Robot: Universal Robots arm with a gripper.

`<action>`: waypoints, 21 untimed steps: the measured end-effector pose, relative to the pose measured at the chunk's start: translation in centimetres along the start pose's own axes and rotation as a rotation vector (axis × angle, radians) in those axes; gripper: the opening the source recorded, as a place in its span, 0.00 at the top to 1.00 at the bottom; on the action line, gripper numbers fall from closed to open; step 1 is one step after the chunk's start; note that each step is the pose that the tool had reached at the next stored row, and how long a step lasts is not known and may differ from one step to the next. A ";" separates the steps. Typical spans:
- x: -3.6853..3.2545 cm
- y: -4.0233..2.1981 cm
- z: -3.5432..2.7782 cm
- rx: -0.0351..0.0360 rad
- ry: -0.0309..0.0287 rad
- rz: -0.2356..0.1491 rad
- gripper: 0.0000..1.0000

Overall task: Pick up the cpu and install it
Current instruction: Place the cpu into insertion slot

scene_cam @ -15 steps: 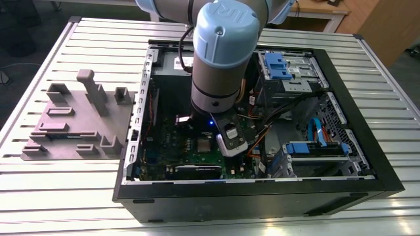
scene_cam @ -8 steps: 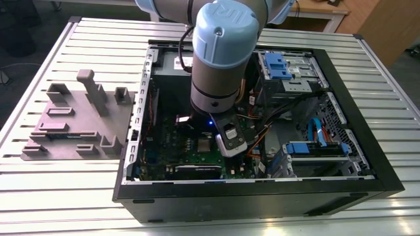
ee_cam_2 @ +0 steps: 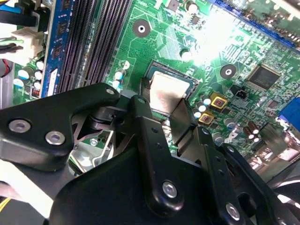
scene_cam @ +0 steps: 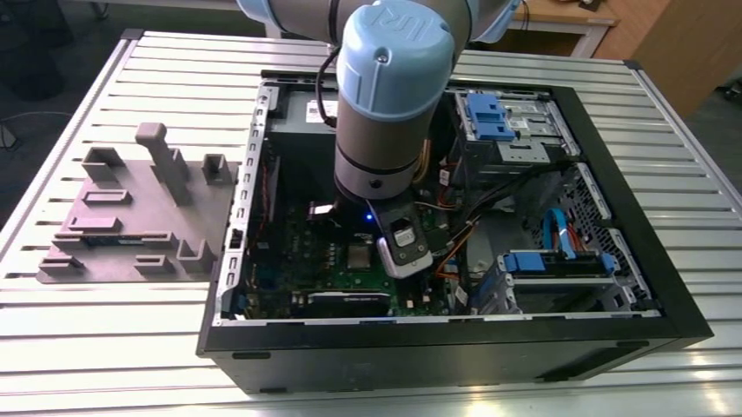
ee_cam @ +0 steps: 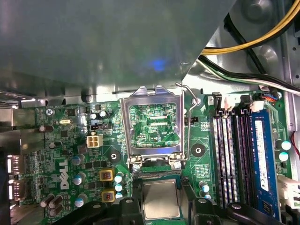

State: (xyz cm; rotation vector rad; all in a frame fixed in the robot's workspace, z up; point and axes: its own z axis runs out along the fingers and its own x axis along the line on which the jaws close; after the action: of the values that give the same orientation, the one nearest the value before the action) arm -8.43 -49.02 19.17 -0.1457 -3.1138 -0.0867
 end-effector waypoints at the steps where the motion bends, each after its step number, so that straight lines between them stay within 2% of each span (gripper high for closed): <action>1: 0.01 0.00 -0.09 -0.0003 0.0002 0.000 0.59; 4: 0.03 0.02 -0.49 0.0000 0.0003 0.000 0.59; 11: 0.01 -0.01 -0.49 -0.0003 0.0006 -0.007 0.59; 12: 0.01 -0.01 -0.49 -0.0001 0.0009 -0.011 0.52; 15: 0.01 -0.02 -0.45 0.0000 0.0015 -0.026 0.46; 16: 0.00 -0.02 -0.38 0.0000 0.0019 -0.032 0.40; 21: -0.02 -0.04 0.05 -0.0015 0.0034 -0.053 0.40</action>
State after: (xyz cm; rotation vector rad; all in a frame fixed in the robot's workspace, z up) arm -8.42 -49.07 19.12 -0.0623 -3.1147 -0.0901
